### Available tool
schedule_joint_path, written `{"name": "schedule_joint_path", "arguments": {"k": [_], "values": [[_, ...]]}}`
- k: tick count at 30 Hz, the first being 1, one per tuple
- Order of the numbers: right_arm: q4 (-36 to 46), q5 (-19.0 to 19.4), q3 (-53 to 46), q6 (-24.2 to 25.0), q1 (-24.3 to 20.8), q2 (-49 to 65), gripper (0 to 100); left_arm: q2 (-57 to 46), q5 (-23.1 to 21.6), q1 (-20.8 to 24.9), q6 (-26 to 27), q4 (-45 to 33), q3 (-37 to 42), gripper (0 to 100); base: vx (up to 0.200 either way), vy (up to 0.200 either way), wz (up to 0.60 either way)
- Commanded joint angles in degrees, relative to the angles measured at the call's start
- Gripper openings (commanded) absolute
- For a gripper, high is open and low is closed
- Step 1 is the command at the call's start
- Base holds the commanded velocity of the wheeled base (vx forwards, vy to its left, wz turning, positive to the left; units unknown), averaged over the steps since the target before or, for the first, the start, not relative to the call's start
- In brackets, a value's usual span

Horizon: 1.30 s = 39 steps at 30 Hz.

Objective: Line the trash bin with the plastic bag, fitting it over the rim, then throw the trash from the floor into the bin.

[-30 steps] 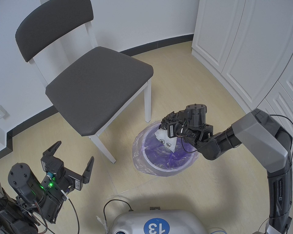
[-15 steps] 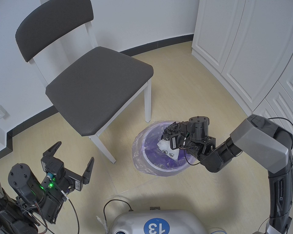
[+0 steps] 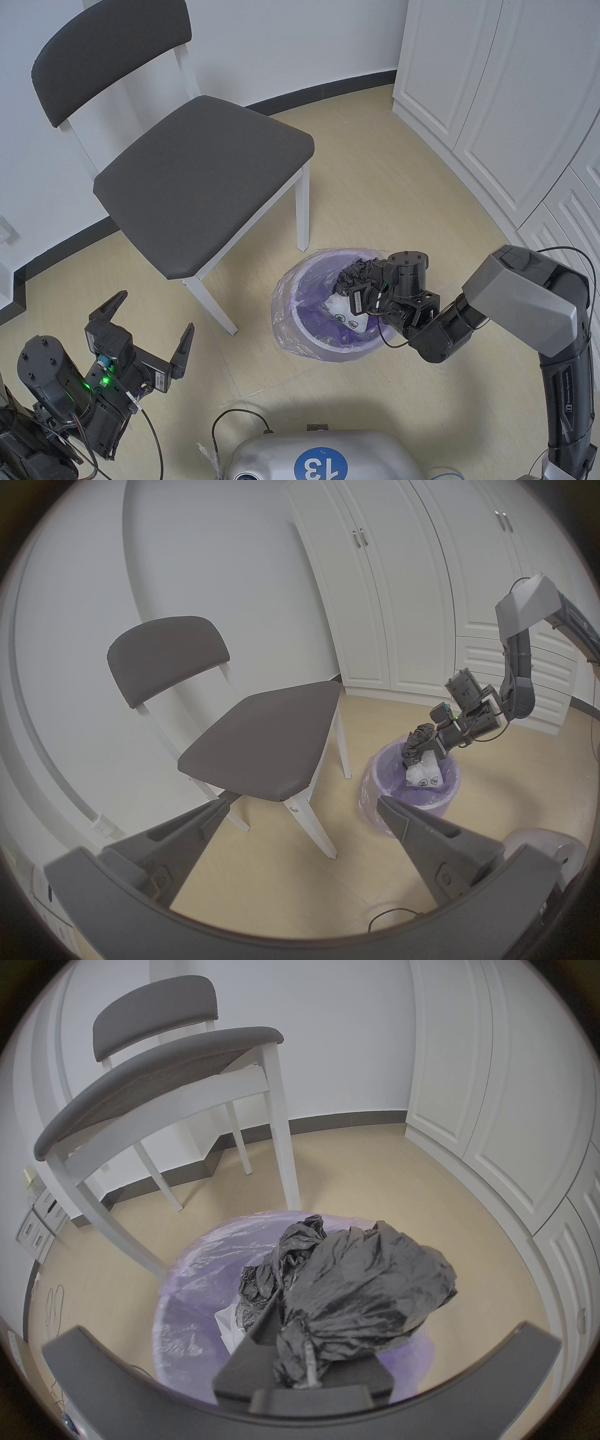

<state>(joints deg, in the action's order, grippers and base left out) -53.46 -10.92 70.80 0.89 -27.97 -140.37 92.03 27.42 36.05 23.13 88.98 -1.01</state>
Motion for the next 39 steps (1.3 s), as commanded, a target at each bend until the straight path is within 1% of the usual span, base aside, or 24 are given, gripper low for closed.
{"name": "schedule_joint_path", "arguments": {"k": [1, 4, 7, 11, 15, 23, 30, 32, 38, 39], "values": [[0.3, -0.2, 4.3, -0.1, 0.5, -5.3, 0, 0.6, 0.0, 0.0, 0.0, 1.0, 0.4, 100, 0.000, 0.000, 0.00], [0.4, -0.2, 7.3, -0.5, 0.5, -6.9, 0, 0.6, 0.1, 0.0, 0.0, 1.0, 0.5, 100, 0.000, 0.000, 0.00], [-0.9, -2.0, 13.8, -0.5, 0.5, -7.5, 0, 0.7, 0.1, 0.1, 0.0, 1.0, 1.0, 100, 0.000, 0.000, 0.00], [-0.8, -2.6, 17.2, -0.5, 0.2, -6.7, 0, 0.7, 0.1, 0.1, 0.0, 1.0, 1.0, 100, 0.000, 0.000, 0.00], [-0.7, -2.5, 15.8, -0.1, -0.1, -4.8, 0, 0.6, 0.1, 0.1, 0.0, 1.0, 1.0, 100, 0.000, 0.000, 0.00], [-2.9, -2.3, 8.3, -0.4, -0.8, -6.1, 0, 0.4, 0.1, 0.2, 0.0, 1.0, 1.0, 100, 0.000, 0.000, 0.00], [-5.2, -2.3, 6.9, -0.8, -1.3, -8.9, 0, 0.4, 0.1, 0.2, 0.0, 1.0, 1.0, 100, 0.000, 0.000, 0.00], [-5.2, -2.3, 7.0, -1.7, -1.5, -9.4, 0, 0.4, 0.1, 0.2, 0.0, 1.0, 1.0, 100, 0.000, 0.000, 0.00], [-5.0, -2.0, 7.9, -7.2, -1.4, -9.2, 0, 0.4, 0.1, 0.2, 0.0, 1.0, 1.0, 100, 0.000, 0.000, 0.00], [-4.6, -1.8, 7.9, -9.7, -1.3, -9.0, 0, 0.3, 0.1, 0.2, 0.0, 1.0, 1.0, 100, 0.000, 0.000, 0.00]]}}
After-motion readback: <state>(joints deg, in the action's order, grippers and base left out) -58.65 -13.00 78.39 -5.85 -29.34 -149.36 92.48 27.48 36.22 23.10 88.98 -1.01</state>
